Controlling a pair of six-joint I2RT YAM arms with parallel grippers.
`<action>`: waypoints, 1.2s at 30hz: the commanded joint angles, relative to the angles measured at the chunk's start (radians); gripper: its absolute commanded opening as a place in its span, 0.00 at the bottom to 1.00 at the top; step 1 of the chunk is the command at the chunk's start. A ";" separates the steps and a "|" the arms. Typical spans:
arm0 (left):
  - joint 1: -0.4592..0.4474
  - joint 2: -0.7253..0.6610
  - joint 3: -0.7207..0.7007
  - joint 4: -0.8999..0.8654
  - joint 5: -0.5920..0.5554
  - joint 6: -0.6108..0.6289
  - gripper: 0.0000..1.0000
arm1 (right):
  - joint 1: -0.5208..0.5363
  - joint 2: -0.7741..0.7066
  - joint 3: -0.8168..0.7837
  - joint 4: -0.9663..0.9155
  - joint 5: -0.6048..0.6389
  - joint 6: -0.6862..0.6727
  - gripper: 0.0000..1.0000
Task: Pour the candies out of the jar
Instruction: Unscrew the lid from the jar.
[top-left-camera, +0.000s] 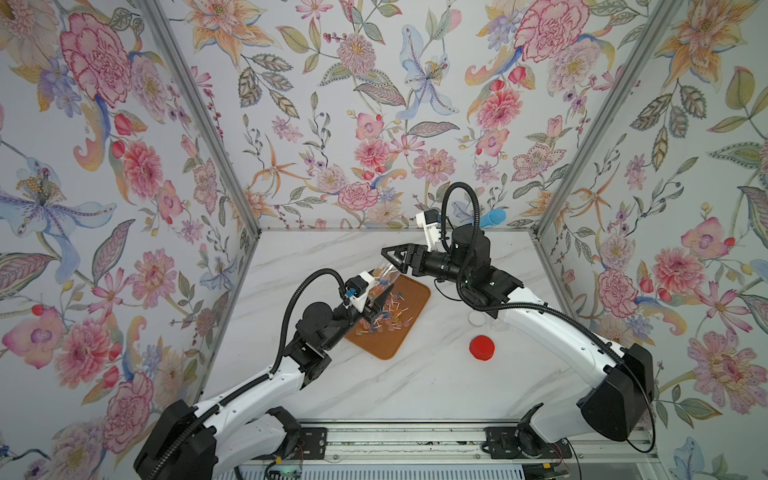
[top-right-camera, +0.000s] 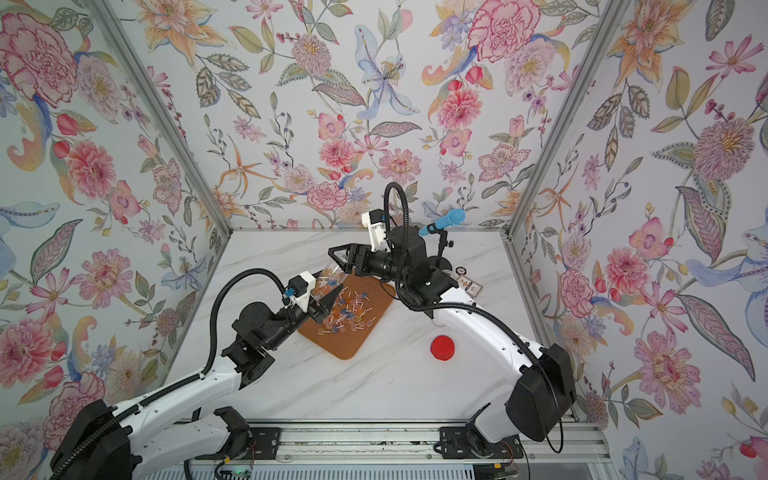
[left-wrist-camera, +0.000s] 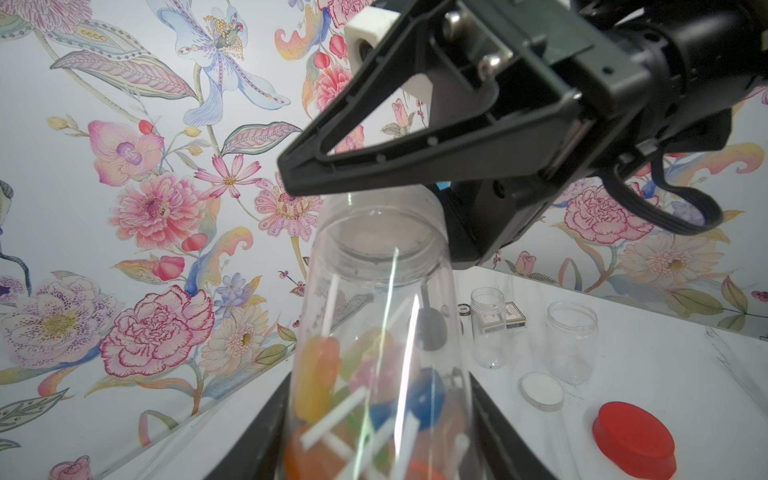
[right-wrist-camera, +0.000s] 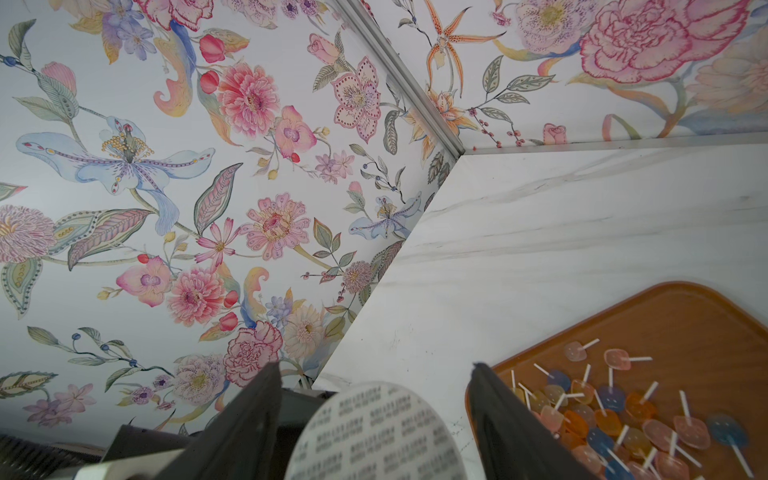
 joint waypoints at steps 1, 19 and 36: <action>-0.012 0.002 0.008 0.027 -0.015 0.020 0.00 | 0.004 0.003 0.024 0.020 0.024 0.006 0.65; -0.023 -0.010 0.009 0.034 -0.043 0.030 0.00 | 0.011 -0.019 -0.045 0.053 0.064 0.048 0.69; -0.027 -0.018 0.004 0.079 -0.061 -0.022 0.00 | 0.010 -0.016 -0.038 0.071 0.030 0.018 0.71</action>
